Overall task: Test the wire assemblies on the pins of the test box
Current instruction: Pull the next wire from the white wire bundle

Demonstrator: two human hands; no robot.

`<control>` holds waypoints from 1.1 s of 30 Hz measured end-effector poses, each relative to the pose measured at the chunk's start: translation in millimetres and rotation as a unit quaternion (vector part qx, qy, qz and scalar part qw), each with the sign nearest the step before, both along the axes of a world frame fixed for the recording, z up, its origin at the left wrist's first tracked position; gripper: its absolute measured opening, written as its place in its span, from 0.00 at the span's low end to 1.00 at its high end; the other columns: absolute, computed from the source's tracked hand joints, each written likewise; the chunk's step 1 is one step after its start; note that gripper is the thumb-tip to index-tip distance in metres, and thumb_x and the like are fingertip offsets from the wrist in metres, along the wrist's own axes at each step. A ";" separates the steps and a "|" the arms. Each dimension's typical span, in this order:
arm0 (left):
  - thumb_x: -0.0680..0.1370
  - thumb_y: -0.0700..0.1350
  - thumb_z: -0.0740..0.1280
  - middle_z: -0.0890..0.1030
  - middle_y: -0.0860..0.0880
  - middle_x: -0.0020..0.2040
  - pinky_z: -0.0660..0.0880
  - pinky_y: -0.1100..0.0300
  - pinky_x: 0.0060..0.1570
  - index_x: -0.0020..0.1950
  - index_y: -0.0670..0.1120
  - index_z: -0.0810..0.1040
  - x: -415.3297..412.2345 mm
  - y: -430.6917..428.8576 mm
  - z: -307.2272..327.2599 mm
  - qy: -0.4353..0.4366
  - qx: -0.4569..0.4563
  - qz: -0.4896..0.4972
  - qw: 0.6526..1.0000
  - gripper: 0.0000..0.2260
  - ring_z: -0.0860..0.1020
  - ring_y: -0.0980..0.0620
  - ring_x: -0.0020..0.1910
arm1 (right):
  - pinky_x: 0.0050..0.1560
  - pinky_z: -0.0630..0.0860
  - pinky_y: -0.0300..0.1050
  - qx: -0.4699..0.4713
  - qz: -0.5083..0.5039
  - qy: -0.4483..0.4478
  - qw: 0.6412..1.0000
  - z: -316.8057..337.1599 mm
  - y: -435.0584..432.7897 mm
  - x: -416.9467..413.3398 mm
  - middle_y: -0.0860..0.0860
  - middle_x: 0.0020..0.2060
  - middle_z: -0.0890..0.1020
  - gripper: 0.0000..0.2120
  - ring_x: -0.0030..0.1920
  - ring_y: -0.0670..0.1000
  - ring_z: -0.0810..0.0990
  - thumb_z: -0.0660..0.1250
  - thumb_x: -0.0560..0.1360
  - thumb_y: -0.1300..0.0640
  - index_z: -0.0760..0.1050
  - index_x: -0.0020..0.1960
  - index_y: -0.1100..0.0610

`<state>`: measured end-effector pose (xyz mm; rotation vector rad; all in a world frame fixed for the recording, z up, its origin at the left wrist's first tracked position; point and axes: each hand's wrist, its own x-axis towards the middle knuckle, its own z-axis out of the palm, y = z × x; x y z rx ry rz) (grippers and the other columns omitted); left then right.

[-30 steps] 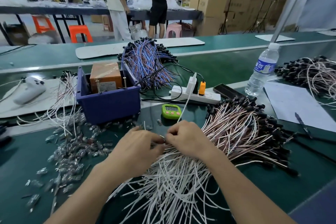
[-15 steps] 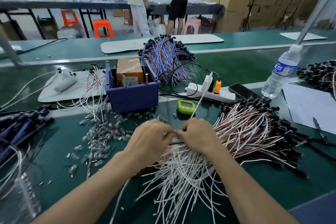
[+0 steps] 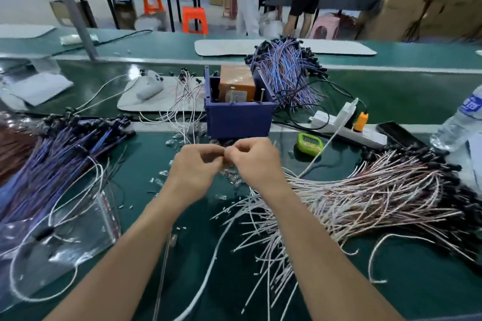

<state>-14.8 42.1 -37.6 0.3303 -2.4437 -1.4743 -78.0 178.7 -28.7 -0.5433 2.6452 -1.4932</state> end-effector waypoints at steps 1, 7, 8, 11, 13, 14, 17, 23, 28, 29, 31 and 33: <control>0.77 0.36 0.69 0.87 0.59 0.38 0.79 0.62 0.42 0.41 0.62 0.84 2.1 -5.9 0.2 0.005 0.001 0.015 1.000 0.19 0.83 0.63 0.36 | 0.29 0.74 0.40 -0.015 0.008 -0.014 1.000 1.5 -10.3 1.7 0.46 0.26 0.81 0.11 0.28 0.46 0.77 0.70 0.74 0.54 0.82 0.34 0.54; 0.75 0.44 0.72 0.83 0.68 0.36 0.75 0.68 0.41 0.42 0.63 0.86 29.5 -70.2 8.1 -0.035 -0.084 0.143 0.986 0.12 0.80 0.71 0.37 | 0.30 0.73 0.35 0.069 0.144 -0.019 0.987 17.9 -76.8 -3.9 0.45 0.30 0.84 0.08 0.29 0.41 0.77 0.71 0.73 0.54 0.84 0.36 0.51; 0.75 0.45 0.73 0.83 0.68 0.35 0.74 0.67 0.41 0.44 0.62 0.87 35.6 -82.0 7.2 -0.044 -0.107 0.180 0.977 0.09 0.79 0.71 0.35 | 0.30 0.74 0.34 0.096 0.174 -0.013 0.980 21.1 -89.5 -4.7 0.45 0.32 0.85 0.08 0.30 0.41 0.78 0.71 0.74 0.55 0.84 0.37 0.50; 0.74 0.45 0.74 0.86 0.60 0.41 0.73 0.62 0.40 0.47 0.57 0.88 57.8 -115.6 -0.5 -0.070 -0.157 0.304 0.937 0.07 0.76 0.64 0.32 | 0.44 0.80 0.40 0.156 0.236 0.020 0.959 22.2 -130.0 -7.3 0.47 0.41 0.87 0.10 0.41 0.46 0.83 0.67 0.75 0.62 0.86 0.43 0.52; 0.74 0.43 0.74 0.88 0.53 0.46 0.72 0.60 0.40 0.49 0.56 0.88 70.2 -133.2 -7.4 -0.092 -0.178 0.346 0.917 0.08 0.77 0.54 0.35 | 0.52 0.81 0.43 0.183 0.269 0.018 0.945 18.0 -154.4 -9.6 0.49 0.50 0.87 0.16 0.48 0.50 0.84 0.64 0.75 0.68 0.86 0.51 0.54; 0.74 0.43 0.74 0.88 0.52 0.48 0.73 0.59 0.40 0.50 0.56 0.88 74.6 -139.7 -10.7 -0.099 -0.178 0.353 0.913 0.09 0.79 0.52 0.37 | 0.48 0.80 0.39 0.195 0.290 0.013 0.937 13.1 -165.6 -11.4 0.50 0.53 0.87 0.19 0.46 0.49 0.83 0.62 0.75 0.69 0.85 0.56 0.54; 0.74 0.44 0.73 0.88 0.52 0.52 0.79 0.56 0.46 0.56 0.56 0.87 81.7 -148.1 -18.4 -0.118 -0.159 0.354 0.914 0.12 0.83 0.49 0.43 | 0.32 0.71 0.33 0.239 0.344 0.035 0.907 -0.2 -197.5 -11.4 0.48 0.39 0.80 0.25 0.32 0.45 0.71 0.62 0.74 0.72 0.78 0.68 0.55; 0.74 0.54 0.75 0.85 0.55 0.57 0.77 0.53 0.55 0.71 0.56 0.78 74.3 -143.7 -22.8 -0.101 -0.130 0.349 0.923 0.25 0.82 0.50 0.56 | 0.58 0.77 0.51 0.286 0.365 0.115 0.878 -16.7 -237.2 -12.2 0.55 0.59 0.81 0.24 0.59 0.58 0.78 0.65 0.73 0.68 0.77 0.66 0.53; 0.74 0.42 0.74 0.83 0.61 0.51 0.78 0.55 0.55 0.71 0.59 0.77 79.1 -155.4 -28.5 -0.126 -0.137 0.335 0.924 0.26 0.82 0.55 0.51 | 0.56 0.79 0.51 0.316 0.356 0.120 0.871 -12.9 -243.9 -22.3 0.54 0.51 0.85 0.15 0.55 0.59 0.81 0.65 0.72 0.67 0.83 0.51 0.52; 0.75 0.41 0.73 0.83 0.63 0.49 0.79 0.57 0.54 0.69 0.59 0.78 79.0 -156.9 -28.8 -0.113 -0.117 0.345 0.924 0.25 0.82 0.59 0.49 | 0.57 0.79 0.50 0.310 0.356 0.120 0.873 -10.7 -245.3 -22.5 0.54 0.51 0.86 0.16 0.55 0.59 0.82 0.65 0.71 0.67 0.84 0.52 0.51; 0.75 0.39 0.72 0.83 0.64 0.46 0.80 0.59 0.53 0.65 0.60 0.80 78.6 -159.2 -29.0 -0.084 -0.101 0.368 0.921 0.22 0.83 0.60 0.47 | 0.59 0.78 0.48 0.262 0.368 0.106 0.886 -5.5 -250.7 -18.7 0.52 0.52 0.87 0.19 0.55 0.56 0.83 0.64 0.72 0.68 0.85 0.54 0.50; 0.75 0.38 0.72 0.86 0.60 0.46 0.80 0.57 0.53 0.62 0.59 0.83 79.3 -162.3 -30.5 -0.058 -0.106 0.399 0.909 0.20 0.84 0.55 0.47 | 0.58 0.77 0.44 0.239 0.401 0.098 0.879 -3.9 -255.9 -12.8 0.50 0.51 0.87 0.21 0.54 0.53 0.83 0.63 0.72 0.69 0.86 0.53 0.50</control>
